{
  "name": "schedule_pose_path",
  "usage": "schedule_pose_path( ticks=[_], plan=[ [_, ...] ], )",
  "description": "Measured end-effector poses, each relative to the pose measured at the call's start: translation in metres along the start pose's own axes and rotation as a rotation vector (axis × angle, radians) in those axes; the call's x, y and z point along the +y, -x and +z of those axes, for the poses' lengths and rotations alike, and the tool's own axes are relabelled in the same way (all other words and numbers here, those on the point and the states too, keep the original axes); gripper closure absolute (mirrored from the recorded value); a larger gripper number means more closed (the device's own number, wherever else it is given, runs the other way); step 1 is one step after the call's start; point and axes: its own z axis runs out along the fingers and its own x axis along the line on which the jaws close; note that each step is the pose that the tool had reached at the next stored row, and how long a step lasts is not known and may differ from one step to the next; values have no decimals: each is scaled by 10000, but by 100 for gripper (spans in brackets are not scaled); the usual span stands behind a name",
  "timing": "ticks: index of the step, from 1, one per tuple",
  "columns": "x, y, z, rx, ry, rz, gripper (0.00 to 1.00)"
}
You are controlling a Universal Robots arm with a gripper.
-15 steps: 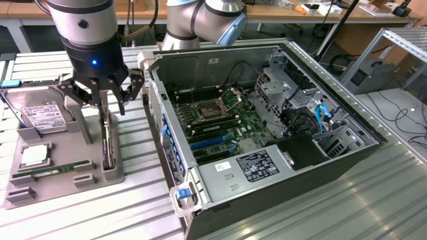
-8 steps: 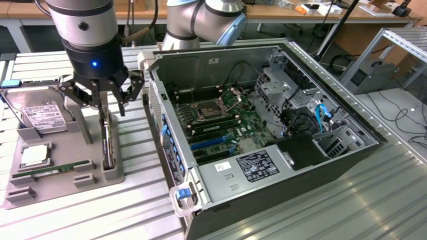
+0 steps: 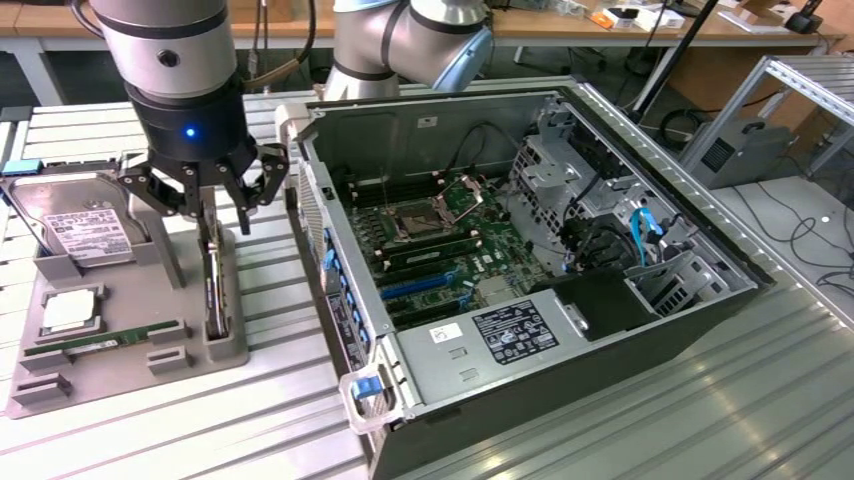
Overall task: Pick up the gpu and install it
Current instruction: 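Pick up the gpu and move the gpu toward the slot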
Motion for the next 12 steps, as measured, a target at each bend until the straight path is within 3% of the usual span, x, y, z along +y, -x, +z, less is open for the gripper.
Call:
schedule_pose_path(
  ticks=[12],
  plan=[
    [-2, -3, 47, 1, -1, 0, 58]
  ],
)
